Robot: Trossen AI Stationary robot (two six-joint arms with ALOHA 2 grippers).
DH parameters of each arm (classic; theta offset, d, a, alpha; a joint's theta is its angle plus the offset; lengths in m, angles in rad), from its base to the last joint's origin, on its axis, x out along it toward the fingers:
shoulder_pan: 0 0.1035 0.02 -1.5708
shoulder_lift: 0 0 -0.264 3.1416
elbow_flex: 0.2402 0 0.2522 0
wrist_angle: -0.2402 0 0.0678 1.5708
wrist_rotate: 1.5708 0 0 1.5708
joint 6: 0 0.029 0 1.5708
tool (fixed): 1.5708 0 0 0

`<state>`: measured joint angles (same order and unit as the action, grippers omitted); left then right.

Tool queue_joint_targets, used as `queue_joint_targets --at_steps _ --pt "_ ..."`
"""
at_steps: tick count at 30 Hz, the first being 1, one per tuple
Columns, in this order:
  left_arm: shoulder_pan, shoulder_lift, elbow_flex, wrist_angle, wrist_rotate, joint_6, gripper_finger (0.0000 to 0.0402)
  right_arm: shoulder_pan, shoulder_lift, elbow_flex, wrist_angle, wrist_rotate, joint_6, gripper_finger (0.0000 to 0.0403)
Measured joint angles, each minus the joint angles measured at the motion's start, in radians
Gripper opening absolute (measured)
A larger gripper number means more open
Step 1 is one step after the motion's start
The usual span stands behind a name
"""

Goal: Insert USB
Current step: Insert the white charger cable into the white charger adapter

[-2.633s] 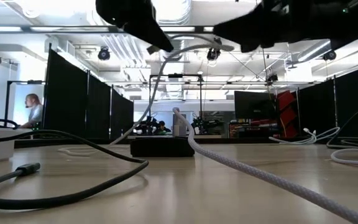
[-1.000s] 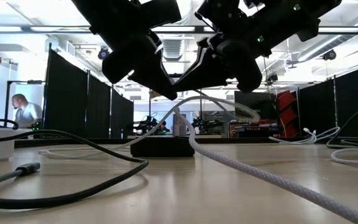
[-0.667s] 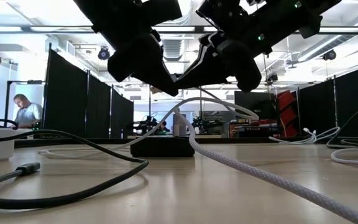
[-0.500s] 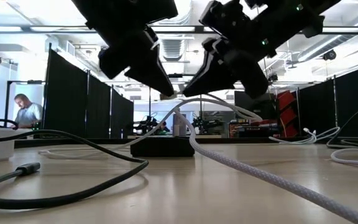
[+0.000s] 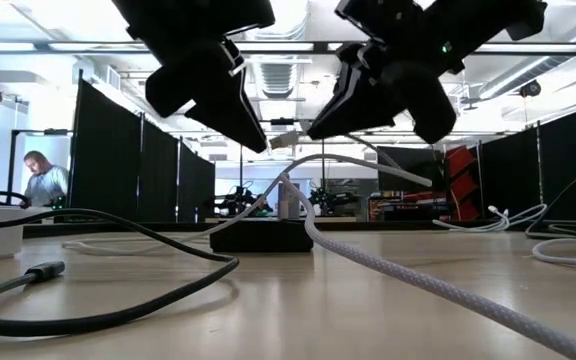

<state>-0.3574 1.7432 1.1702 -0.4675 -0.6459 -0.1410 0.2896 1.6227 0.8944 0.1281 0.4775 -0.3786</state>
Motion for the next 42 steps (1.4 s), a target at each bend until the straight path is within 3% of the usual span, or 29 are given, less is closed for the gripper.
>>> queue_joint_targets --at_steps 11,15,22,33,37,42 --pt "0.0 0.002 0.0 0.1 -0.001 0.028 0.0128 0.0 -0.005 0.0 0.002 -0.01 0.004 0.0" --pt "0.0 0.002 0.0 0.113 -0.001 0.034 0.0103 0.0 -0.005 0.0 0.004 -0.01 0.01 0.0" --pt "0.001 0.003 -0.001 0.086 -0.002 0.042 0.0012 0.0 -0.007 0.0 0.003 -0.011 0.011 0.0" --pt "-0.009 0.004 -0.002 0.084 -0.041 0.056 0.0004 -0.002 -0.013 0.0 0.004 -0.078 0.046 0.0002" --pt "-0.013 0.004 -0.002 0.084 -0.059 0.065 0.0003 -0.012 -0.019 0.0 0.004 -0.07 0.089 0.0036" --pt "-0.013 0.004 -0.002 0.085 -0.062 0.065 0.0003 -0.013 -0.023 0.0 0.004 -0.071 0.09 0.0112"
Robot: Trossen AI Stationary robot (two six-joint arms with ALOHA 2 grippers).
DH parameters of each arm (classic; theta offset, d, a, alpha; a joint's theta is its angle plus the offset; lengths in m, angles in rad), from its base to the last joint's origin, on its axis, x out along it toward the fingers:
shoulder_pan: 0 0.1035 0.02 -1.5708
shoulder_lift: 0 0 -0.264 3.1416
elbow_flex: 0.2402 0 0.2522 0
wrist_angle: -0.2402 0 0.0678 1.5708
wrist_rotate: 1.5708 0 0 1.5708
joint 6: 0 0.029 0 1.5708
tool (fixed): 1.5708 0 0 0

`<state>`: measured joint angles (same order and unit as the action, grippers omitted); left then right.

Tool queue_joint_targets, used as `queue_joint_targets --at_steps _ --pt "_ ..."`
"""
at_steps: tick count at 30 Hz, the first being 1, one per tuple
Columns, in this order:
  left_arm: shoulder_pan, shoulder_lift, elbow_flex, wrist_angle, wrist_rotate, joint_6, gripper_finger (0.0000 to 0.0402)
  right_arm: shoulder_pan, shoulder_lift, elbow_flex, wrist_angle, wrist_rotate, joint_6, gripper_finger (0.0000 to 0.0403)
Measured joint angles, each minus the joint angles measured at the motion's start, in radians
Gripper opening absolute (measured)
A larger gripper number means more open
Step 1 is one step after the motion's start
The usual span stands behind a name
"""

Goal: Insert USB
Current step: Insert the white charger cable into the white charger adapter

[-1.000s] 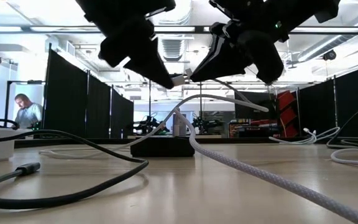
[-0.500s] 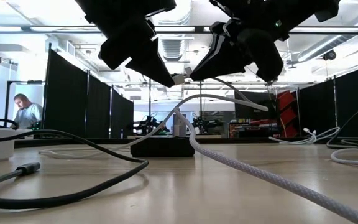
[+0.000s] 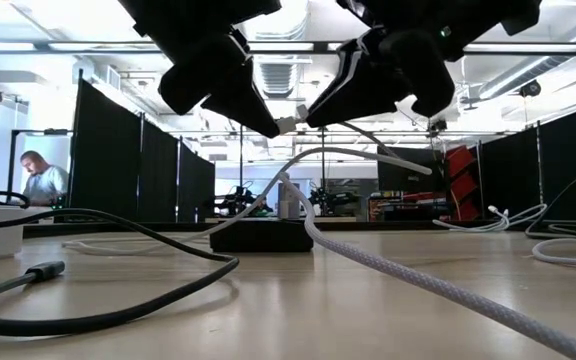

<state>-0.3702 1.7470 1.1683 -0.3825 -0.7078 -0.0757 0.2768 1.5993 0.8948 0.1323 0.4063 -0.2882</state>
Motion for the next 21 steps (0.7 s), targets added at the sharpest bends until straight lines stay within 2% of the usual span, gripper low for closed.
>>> queue_joint_targets --at_steps 4,8,12,21 --pt "0.0 0.0 0.0 0.022 0.002 0.009 0.0003 -0.002 0.006 0.0 0.022 -0.002 0.0 0.016" --pt "-0.002 0.0 0.0 0.059 0.01 0.028 0.0003 -0.009 0.028 -0.01 0.095 0.006 -0.003 0.0174" --pt "-0.002 0.0 0.0 0.064 0.01 0.031 0.0003 -0.01 0.038 -0.013 0.114 0.014 -0.027 0.0154" --pt "-0.003 0.0 0.0 0.064 0.01 0.032 0.0003 -0.011 0.038 -0.013 0.112 0.013 -0.038 0.0068"
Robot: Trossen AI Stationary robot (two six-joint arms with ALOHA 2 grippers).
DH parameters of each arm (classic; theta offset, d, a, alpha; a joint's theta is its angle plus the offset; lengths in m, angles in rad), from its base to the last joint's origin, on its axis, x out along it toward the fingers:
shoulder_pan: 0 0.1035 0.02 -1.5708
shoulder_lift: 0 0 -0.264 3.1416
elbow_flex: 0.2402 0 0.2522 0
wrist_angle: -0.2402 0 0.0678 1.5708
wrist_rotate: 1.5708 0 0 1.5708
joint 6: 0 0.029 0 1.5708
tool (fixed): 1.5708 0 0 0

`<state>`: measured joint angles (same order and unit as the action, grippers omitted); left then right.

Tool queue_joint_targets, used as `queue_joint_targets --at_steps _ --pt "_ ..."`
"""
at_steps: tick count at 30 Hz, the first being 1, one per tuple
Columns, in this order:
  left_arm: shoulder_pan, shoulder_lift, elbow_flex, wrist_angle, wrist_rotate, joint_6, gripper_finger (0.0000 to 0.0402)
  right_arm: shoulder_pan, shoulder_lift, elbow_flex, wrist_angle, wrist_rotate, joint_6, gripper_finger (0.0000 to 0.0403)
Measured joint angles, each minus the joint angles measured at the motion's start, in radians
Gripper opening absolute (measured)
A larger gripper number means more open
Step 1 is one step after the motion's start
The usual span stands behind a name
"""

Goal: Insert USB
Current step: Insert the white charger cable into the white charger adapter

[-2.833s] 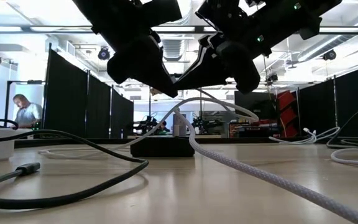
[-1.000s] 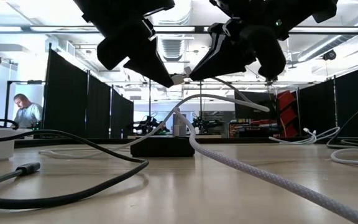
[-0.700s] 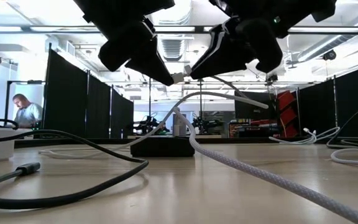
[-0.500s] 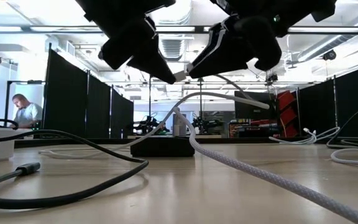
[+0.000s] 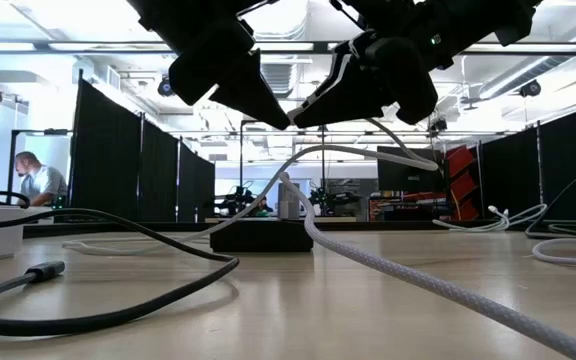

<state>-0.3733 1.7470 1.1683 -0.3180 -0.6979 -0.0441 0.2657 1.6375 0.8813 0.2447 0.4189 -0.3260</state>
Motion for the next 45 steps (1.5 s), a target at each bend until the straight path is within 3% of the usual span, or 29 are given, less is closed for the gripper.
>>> queue_joint_targets --at_steps 5,14,18,21,24,31,38,45 --pt "0.0 0.0 0.0 -0.001 -0.001 0.0 0.0003 0.0 0.0 0.0 0.0 -0.008 -0.005 0.0013" --pt "0.0 -0.007 0.005 -0.058 -0.017 -0.051 0.0003 0.004 -0.02 0.024 -0.056 0.007 0.018 0.0013" --pt "0.003 -0.026 -0.001 -0.196 -0.14 -0.075 0.0016 -0.047 -0.037 0.191 -0.367 0.018 0.09 0.0013" --pt "0.012 -0.03 -0.004 -0.304 -0.191 -0.154 0.0019 -0.123 -0.011 0.382 -0.641 -0.05 0.16 0.0013" --pt "0.022 -0.07 -0.002 -0.529 -0.22 -0.355 0.002 -0.217 0.034 0.538 -0.869 -0.151 0.221 0.0013" --pt "0.012 -0.138 -0.055 -0.942 -0.25 -0.84 0.0022 -0.37 0.21 0.763 -1.106 -0.383 0.244 0.0013" --pt "0.007 -0.227 -0.18 -0.919 -0.246 -0.92 0.0023 -0.387 0.437 0.983 -1.354 -0.411 0.219 0.0013" --pt "0.007 -0.315 -0.295 -0.857 -0.232 -0.945 0.0023 -0.399 0.569 1.172 -1.43 -0.429 0.203 0.0013"
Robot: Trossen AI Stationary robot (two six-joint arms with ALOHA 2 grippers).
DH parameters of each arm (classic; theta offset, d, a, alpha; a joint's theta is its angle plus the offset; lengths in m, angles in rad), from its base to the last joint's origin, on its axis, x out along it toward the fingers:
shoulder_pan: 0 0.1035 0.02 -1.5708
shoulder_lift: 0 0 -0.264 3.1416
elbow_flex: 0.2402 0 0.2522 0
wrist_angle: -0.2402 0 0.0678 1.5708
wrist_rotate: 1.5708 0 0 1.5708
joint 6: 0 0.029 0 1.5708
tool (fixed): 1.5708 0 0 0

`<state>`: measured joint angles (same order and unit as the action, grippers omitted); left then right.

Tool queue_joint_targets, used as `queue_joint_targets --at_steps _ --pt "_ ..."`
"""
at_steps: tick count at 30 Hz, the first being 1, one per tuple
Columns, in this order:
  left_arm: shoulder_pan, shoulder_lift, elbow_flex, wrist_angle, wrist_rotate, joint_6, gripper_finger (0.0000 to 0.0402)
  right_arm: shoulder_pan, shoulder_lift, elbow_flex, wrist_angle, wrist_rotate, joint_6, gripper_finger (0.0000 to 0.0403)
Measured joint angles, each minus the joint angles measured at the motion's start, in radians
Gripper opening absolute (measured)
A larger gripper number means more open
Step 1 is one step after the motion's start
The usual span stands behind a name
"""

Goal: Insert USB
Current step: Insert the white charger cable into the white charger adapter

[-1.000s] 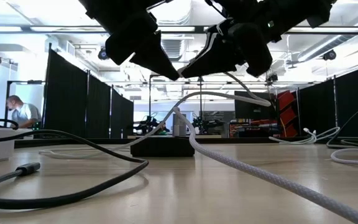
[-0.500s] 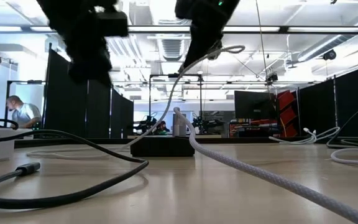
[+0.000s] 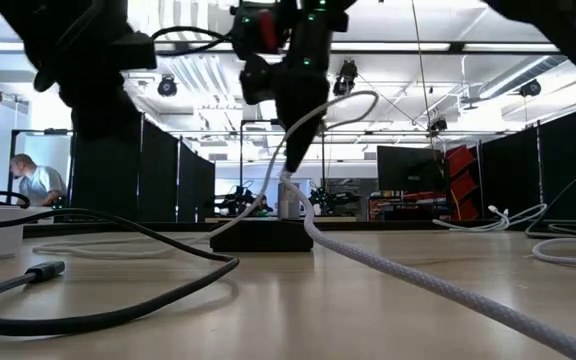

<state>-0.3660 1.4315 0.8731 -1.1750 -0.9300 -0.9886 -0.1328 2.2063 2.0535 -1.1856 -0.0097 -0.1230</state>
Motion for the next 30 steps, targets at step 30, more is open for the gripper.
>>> queue_joint_targets --at_steps 30 --pt "0.001 -0.14 -0.098 0.291 0.001 0.195 0.0023 -0.011 0.048 0.08 -0.134 -0.083 0.034 0.0013"
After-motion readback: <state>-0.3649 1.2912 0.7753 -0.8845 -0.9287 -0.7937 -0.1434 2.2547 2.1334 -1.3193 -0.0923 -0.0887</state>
